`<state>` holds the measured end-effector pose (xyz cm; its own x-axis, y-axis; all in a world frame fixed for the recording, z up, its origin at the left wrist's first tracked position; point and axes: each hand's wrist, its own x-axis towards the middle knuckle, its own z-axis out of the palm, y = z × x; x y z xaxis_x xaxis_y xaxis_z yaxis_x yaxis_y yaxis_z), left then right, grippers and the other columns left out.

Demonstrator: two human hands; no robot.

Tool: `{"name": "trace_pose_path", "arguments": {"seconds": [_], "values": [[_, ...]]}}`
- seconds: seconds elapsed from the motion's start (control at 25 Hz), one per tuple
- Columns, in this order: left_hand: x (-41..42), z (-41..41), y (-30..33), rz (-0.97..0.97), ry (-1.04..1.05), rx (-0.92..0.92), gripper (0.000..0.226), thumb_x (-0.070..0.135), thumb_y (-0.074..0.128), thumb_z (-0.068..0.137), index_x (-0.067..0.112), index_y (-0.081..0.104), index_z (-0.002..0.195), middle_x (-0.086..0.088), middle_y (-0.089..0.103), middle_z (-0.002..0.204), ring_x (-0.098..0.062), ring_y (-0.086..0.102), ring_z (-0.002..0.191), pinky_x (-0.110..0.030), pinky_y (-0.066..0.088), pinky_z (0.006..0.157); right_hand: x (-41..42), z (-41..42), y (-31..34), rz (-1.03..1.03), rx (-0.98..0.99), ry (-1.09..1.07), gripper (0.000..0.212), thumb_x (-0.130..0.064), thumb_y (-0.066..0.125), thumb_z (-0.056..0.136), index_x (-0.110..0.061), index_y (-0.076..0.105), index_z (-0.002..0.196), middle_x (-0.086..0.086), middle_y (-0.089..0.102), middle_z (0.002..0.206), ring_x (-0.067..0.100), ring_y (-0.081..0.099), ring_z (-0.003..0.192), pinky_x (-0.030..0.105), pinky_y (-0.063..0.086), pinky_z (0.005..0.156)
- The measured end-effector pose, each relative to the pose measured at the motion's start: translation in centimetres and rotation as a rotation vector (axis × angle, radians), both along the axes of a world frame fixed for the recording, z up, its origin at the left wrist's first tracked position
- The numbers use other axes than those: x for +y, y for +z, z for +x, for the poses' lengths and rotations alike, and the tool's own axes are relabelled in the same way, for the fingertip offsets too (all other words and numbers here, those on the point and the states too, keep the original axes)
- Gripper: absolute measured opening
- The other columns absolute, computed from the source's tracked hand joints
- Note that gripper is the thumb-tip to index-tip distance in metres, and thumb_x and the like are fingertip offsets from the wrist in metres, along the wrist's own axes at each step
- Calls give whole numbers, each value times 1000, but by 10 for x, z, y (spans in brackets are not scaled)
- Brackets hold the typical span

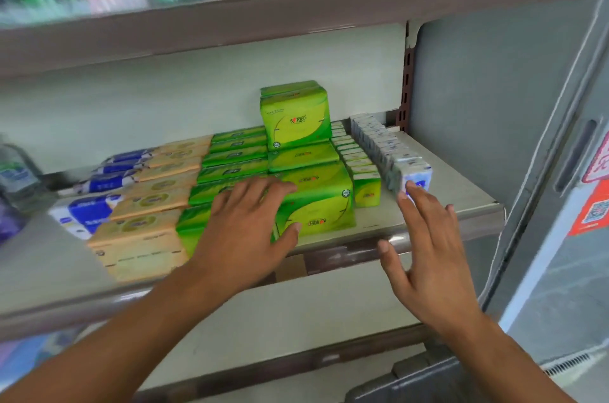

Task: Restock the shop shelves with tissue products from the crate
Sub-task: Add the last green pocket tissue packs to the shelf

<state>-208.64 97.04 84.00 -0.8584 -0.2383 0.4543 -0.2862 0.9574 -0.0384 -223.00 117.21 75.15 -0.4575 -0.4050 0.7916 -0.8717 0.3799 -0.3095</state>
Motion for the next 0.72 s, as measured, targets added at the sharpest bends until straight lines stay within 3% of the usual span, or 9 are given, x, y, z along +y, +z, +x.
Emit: {"name": "trace_pose_path", "arguments": {"seconds": [0.24,0.56,0.72], "values": [[-35,69,-8,-4,11,61,51,52,44,82,29,49,128,4,54,128,-22,48,119,-41,40,93,-31,71,7,63,30,-8,58,-39,46,93,-13,35,144,10,35,152,28,31,141,53,21,115],[-72,171,-43,159,-94,48,48,53,42,86,33,45,130,4,51,132,-20,44,122,-43,39,100,-64,195,7,93,-28,-105,58,-41,43,95,-14,32,146,9,33,153,26,29,142,50,18,116],[-81,207,-47,239,-48,56,49,54,44,87,36,41,133,6,48,136,-17,42,125,-43,40,101,-79,235,10,122,-43,-53,58,-41,43,95,-15,32,146,8,33,153,25,31,141,51,18,116]]}}
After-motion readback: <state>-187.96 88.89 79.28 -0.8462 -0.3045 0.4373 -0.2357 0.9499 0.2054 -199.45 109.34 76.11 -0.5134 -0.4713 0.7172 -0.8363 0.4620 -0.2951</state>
